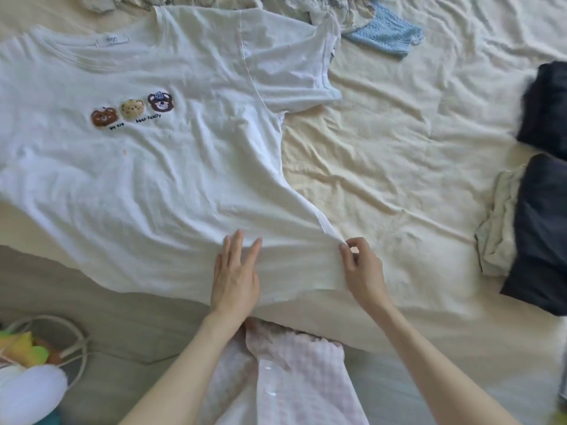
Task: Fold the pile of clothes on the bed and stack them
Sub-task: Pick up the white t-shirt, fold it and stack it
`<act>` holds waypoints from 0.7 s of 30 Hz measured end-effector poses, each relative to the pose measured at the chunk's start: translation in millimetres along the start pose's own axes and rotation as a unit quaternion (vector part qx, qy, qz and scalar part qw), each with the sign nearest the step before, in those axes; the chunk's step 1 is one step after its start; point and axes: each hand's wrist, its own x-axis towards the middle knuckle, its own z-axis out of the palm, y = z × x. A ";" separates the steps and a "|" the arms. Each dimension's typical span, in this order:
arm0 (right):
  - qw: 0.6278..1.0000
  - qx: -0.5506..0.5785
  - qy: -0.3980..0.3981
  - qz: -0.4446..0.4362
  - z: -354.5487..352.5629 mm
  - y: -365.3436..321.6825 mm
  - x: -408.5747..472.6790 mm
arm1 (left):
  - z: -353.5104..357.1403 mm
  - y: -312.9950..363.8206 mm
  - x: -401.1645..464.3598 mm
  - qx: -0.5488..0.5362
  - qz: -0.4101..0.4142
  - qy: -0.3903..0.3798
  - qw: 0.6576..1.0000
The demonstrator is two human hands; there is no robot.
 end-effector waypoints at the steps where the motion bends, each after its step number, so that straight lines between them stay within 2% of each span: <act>1: 1.000 0.010 -0.008 -0.007 -4.7 3.7 0.6 | 7.8 5.6 -6.7 0.009 0.017 -0.006 1.000; 4: 0.998 0.046 -0.049 0.004 -7.2 9.0 4.5 | 31.9 24.7 -21.6 0.069 0.063 -0.046 0.995; 7: 0.963 0.210 -0.128 0.106 -3.9 11.6 2.1 | 53.3 33.2 -26.5 0.101 0.048 -0.076 0.991; 8: 0.955 0.232 -0.144 0.117 -2.2 16.1 -1.9 | 57.7 33.9 -26.4 0.119 0.041 -0.076 0.989; 11: 0.981 0.161 -0.103 0.026 5.4 36.8 -21.9 | 55.9 36.6 -23.1 0.142 0.049 -0.025 0.988; 14: 0.991 0.069 -0.081 -0.077 11.0 56.9 -45.6 | 53.7 31.9 -19.6 0.140 0.102 0.065 0.983; 17: 0.986 -0.032 -0.090 -0.133 15.0 72.5 -57.9 | 49.2 25.9 -23.2 0.077 0.129 0.105 0.983; 21: 0.960 -0.189 -0.032 -0.204 21.3 71.2 -55.0 | 36.4 17.8 -46.9 -0.006 0.107 0.133 0.985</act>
